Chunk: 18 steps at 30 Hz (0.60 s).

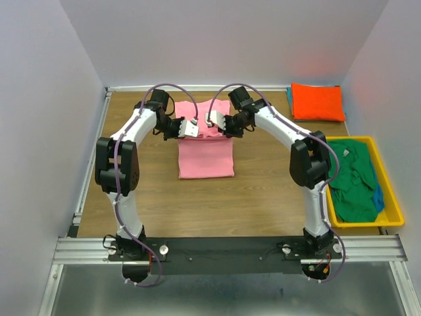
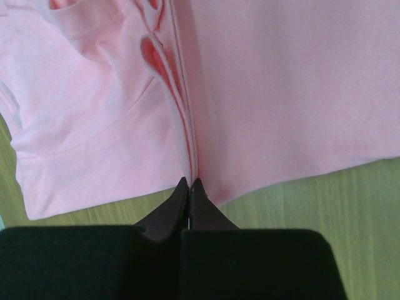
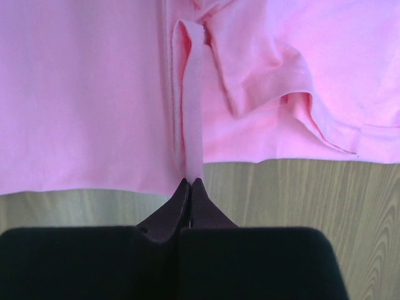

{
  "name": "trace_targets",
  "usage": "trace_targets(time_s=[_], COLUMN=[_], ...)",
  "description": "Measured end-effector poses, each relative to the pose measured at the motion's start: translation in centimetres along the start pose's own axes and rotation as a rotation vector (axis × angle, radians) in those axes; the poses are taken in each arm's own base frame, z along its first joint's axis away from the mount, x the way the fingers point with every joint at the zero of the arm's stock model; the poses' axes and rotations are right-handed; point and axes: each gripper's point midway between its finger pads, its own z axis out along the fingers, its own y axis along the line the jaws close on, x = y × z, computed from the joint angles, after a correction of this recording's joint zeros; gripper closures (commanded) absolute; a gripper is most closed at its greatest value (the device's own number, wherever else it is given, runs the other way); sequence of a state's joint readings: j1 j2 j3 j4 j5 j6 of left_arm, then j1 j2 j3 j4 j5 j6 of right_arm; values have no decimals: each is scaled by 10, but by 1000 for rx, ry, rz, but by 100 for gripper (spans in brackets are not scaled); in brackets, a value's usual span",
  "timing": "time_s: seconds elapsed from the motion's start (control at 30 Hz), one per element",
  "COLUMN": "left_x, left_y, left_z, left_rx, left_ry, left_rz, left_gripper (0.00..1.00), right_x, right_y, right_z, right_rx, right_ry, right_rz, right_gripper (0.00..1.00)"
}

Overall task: Fold and stack the t-shirts
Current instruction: Fold the tshirt

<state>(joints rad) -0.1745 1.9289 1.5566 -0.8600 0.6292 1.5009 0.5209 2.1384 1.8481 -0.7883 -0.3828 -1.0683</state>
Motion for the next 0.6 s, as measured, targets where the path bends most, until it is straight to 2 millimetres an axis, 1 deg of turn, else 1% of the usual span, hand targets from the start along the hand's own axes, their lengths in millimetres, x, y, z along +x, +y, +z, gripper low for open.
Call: trace_targets(time_s=[0.2,0.43,0.47,0.5,0.53,0.57,0.6], left_x=[15,30,31,32,32,33,33], left_y=[10,19,20,22,24,26,28], left_z=[12,19,19,19,19,19,19], left_rx=[-5,-23,-25,-30,-33,-40,-47], left_ry=[4,13,15,17,18,21,23], left_rz=[-11,-21,-21,-20,-21,-19,-25], left_gripper=[100,99,96,82,82,75,62], right_x=[11,11,10,10,9,9,10], right_y=[-12,-28,-31,-32,-34,-35,-35], right_z=[18,23,23,24,25,26,27], right_rx=[-5,21,24,28,31,32,33], right_ry=[10,2,0,-2,-3,-4,-1], right_rz=[-2,-11,-12,-13,-14,-12,-6], right_gripper=[99,99,98,89,82,72,59])
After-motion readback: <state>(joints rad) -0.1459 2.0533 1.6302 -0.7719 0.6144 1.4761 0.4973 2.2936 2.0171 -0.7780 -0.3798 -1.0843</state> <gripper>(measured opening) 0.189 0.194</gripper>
